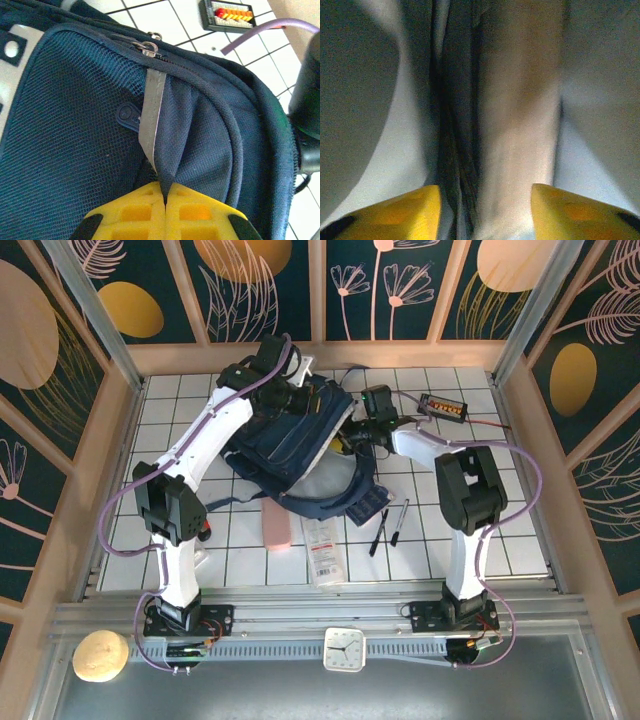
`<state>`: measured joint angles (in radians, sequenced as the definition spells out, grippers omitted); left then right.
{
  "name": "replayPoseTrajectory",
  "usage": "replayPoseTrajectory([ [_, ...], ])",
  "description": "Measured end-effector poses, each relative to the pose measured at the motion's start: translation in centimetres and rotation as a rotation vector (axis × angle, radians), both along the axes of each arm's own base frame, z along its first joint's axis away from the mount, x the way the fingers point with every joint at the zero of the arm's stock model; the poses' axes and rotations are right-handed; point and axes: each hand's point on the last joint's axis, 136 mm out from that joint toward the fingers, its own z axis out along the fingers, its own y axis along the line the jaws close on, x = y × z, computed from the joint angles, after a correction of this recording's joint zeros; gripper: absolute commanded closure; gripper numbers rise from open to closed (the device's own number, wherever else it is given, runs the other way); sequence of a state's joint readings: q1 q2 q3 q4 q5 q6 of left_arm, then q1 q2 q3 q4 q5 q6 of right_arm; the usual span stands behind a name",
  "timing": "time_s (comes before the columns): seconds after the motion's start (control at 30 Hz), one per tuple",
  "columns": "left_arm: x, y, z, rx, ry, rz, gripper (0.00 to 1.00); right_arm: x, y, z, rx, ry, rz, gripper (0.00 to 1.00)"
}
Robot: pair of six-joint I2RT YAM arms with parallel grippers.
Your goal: Pack books, pencil case, and school supplies into a backpack
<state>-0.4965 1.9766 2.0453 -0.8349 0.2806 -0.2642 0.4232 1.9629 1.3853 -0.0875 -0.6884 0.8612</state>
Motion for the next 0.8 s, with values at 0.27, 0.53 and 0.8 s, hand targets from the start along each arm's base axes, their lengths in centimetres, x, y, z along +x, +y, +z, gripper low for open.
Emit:
replayPoseTrajectory([
  [0.27,1.4,3.1,-3.4,0.116,0.008,0.104,1.0,-2.8,-7.2,7.6,-0.175,-0.172,-0.037,0.35],
  [0.53,1.7,4.1,-8.3,0.202,0.056,0.126,1.0,-7.1,-17.0,3.8,-0.531,-0.232,-0.032,0.33],
  [0.8,1.5,3.6,-10.9,0.216,0.085,0.107,1.0,-9.6,-18.0,-9.9,-0.684,0.035,0.233,0.33],
])
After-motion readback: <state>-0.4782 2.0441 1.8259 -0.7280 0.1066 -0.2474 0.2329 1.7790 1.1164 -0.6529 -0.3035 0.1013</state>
